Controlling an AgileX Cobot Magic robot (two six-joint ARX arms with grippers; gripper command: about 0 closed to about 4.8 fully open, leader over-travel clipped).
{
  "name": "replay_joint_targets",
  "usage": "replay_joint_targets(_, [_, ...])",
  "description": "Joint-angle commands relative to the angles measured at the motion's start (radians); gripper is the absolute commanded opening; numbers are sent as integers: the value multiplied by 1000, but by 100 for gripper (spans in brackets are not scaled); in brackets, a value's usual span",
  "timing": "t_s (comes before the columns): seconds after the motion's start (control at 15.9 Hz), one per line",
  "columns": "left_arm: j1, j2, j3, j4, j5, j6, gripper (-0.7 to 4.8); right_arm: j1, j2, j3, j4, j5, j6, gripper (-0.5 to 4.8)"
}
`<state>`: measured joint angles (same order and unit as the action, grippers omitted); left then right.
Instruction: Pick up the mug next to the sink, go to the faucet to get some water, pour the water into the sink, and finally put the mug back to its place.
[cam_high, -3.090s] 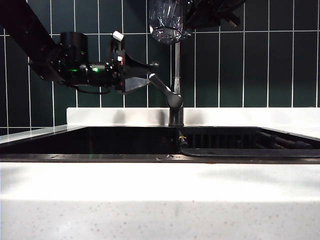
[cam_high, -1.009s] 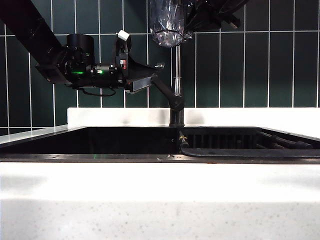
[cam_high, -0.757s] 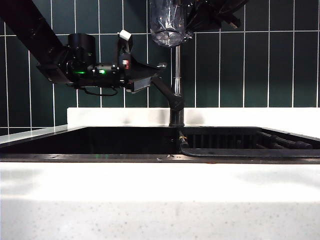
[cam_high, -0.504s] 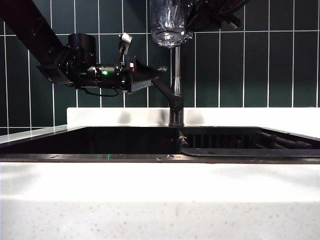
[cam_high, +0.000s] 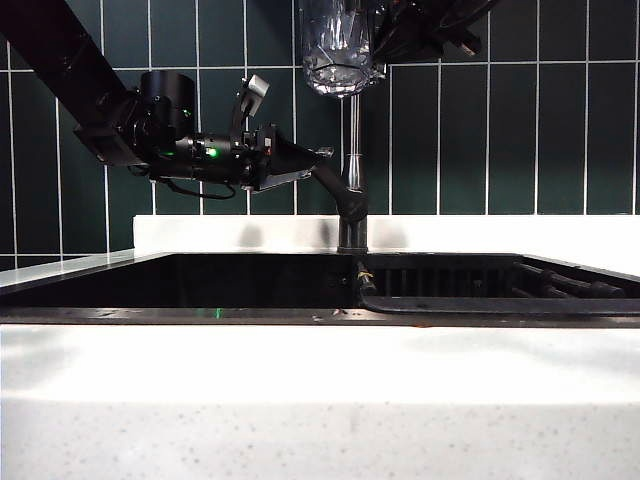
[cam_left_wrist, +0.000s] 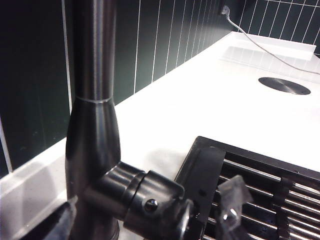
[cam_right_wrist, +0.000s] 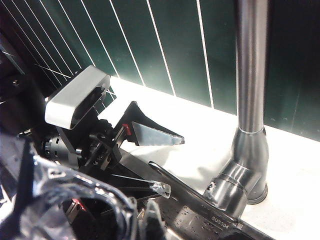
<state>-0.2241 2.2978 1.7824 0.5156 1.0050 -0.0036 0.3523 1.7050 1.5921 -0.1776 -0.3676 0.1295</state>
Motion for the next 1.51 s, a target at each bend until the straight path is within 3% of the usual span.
replay_joint_targets(0.06, [-2,-5,3,8,-7,4,367,2,-6,8,26,-5,1,-7])
replay_joint_targets(0.76, [-2,-5,3,-9,-27,4,366,2,-6,8,26,-9,1,-7])
replay_joint_targets(0.95, [-2,-5,3,-10,-130,5,362,2,-6,8,26,-10,1,-7])
replay_joint_targets(1.2, [-2,37,43,-14,-135,-13,332,2,-6,8,34,-10,0,-7])
replay_joint_targets(1.51, [-2,43,51,-5,-405,-11,332,2,-6,8,53,-10,-3,-7])
